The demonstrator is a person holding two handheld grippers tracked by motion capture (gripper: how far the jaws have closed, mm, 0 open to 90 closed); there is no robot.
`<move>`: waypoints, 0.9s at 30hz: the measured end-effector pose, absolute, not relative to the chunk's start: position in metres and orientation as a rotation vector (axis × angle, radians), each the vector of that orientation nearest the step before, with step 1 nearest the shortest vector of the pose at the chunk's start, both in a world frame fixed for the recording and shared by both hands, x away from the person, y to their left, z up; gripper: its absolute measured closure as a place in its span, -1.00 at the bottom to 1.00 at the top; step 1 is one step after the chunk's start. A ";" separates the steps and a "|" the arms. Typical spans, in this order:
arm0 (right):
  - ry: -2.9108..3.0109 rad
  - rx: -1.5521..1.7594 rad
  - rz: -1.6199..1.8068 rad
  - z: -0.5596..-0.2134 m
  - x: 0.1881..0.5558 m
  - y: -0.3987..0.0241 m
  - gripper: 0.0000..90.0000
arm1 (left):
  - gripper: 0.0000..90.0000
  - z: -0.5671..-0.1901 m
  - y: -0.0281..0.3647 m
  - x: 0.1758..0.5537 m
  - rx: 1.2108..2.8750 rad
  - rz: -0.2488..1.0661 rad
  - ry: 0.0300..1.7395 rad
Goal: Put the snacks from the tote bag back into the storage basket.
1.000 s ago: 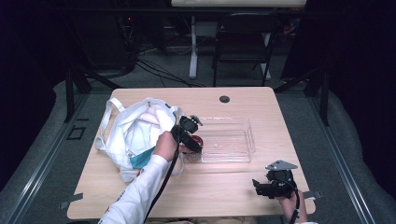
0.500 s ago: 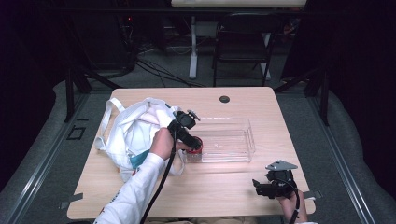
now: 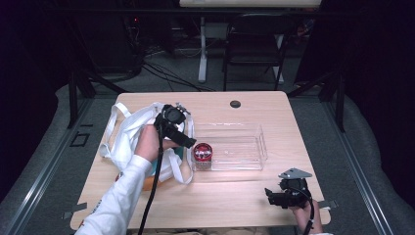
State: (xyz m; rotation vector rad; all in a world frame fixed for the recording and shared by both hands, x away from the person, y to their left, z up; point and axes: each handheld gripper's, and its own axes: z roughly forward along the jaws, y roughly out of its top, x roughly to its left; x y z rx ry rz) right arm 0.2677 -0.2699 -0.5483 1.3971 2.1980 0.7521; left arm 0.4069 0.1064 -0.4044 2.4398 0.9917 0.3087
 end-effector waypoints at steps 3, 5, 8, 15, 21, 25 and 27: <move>2.200 1.395 0.748 -0.548 0.268 -0.270 -0.68 | -0.96 -0.399 0.124 0.401 2.419 0.332 1.014; 2.203 1.401 0.743 -0.548 0.268 -0.270 -0.68 | -0.99 -0.397 0.134 0.398 2.409 0.337 1.027; 2.203 1.401 0.742 -0.548 0.267 -0.270 -0.68 | -0.99 -0.394 0.150 0.391 2.392 0.363 1.051; 2.203 1.402 0.742 -0.548 0.267 -0.270 -0.68 | -1.00 -0.396 0.190 0.373 2.361 0.396 1.125; 2.204 1.397 0.743 -0.548 0.267 -0.270 -0.68 | -1.00 -0.409 0.223 0.352 2.334 0.416 1.197; 2.208 1.397 0.733 -0.548 0.267 -0.269 -0.68 | -1.00 -0.423 0.242 0.338 2.320 0.417 1.249; 2.204 1.399 0.741 -0.548 0.267 -0.268 -0.68 | -1.00 -0.431 0.251 0.331 2.311 0.405 1.273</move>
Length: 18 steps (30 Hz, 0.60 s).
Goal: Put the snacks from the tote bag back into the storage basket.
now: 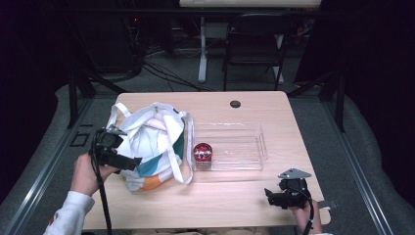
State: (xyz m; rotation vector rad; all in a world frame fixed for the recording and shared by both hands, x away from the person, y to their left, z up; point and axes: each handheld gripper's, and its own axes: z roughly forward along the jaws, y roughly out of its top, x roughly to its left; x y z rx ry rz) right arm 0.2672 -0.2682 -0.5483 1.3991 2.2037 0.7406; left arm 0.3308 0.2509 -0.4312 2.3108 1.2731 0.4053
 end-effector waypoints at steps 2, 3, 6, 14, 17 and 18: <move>2.205 1.399 0.738 -0.548 0.267 -0.268 -0.68 | -1.00 -0.441 0.259 0.324 2.295 0.398 1.300; 2.205 1.399 0.738 -0.548 0.267 -0.268 -0.68 | -1.00 -0.446 0.263 0.321 2.282 0.396 1.316; 2.203 1.397 0.740 -0.549 0.267 -0.268 -0.68 | -1.00 -0.461 0.272 0.313 2.265 0.374 1.357; 2.212 1.395 0.730 -0.548 0.267 -0.267 -0.68 | -1.00 -0.492 0.286 0.301 2.236 0.337 1.416; 2.208 1.381 0.731 -0.549 0.267 -0.266 -0.68 | -1.00 -0.497 0.290 0.301 2.231 0.328 1.425; 2.215 1.376 0.725 -0.548 0.267 -0.266 -0.68 | -1.00 -0.497 0.290 0.301 2.229 0.325 1.426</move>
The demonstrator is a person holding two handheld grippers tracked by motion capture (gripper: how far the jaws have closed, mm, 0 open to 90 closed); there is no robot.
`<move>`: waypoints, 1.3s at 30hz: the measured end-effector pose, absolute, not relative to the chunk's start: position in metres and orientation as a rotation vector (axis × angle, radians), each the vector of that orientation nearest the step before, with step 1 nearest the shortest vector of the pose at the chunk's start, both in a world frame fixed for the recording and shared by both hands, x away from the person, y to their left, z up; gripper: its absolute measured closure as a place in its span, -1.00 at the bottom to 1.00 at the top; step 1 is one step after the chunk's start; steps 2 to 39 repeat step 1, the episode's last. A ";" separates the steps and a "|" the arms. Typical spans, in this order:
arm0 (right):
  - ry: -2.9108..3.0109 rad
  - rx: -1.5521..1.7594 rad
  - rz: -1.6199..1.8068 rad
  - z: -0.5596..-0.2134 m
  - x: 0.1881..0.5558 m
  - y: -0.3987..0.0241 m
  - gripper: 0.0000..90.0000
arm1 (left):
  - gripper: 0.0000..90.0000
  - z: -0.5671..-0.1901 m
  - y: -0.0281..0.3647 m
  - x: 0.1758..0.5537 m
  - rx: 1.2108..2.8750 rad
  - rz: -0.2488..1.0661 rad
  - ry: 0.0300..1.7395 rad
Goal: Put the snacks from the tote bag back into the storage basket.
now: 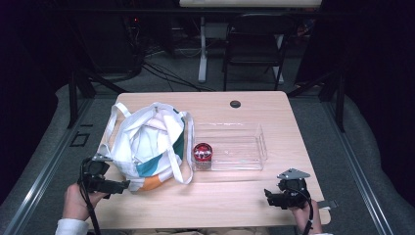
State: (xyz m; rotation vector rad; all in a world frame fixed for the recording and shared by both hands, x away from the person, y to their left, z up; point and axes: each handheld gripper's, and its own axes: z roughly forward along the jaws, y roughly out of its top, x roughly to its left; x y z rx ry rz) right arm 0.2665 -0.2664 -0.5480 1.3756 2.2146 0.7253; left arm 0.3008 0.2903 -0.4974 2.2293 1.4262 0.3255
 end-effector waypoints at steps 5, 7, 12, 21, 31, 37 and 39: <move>2.214 1.377 0.728 -0.548 0.266 -0.266 -0.68 | -1.00 -0.498 0.291 0.301 2.227 0.330 1.424; 2.214 1.377 0.728 -0.548 0.266 -0.266 -0.68 | -1.00 -0.498 0.291 0.301 2.227 0.330 1.424; 2.214 1.377 0.728 -0.548 0.266 -0.266 -0.68 | -1.00 -0.498 0.291 0.301 2.227 0.330 1.424; 2.214 1.377 0.728 -0.548 0.266 -0.266 -0.68 | -1.00 -0.498 0.291 0.301 2.227 0.330 1.424; 2.214 1.377 0.728 -0.548 0.266 -0.266 -0.68 | -1.00 -0.498 0.291 0.301 2.227 0.330 1.424; 2.214 1.377 0.728 -0.548 0.266 -0.266 -0.68 | -1.00 -0.498 0.291 0.301 2.227 0.330 1.424; 2.214 1.377 0.728 -0.548 0.266 -0.266 -0.68 | -1.00 -0.498 0.291 0.301 2.227 0.330 1.424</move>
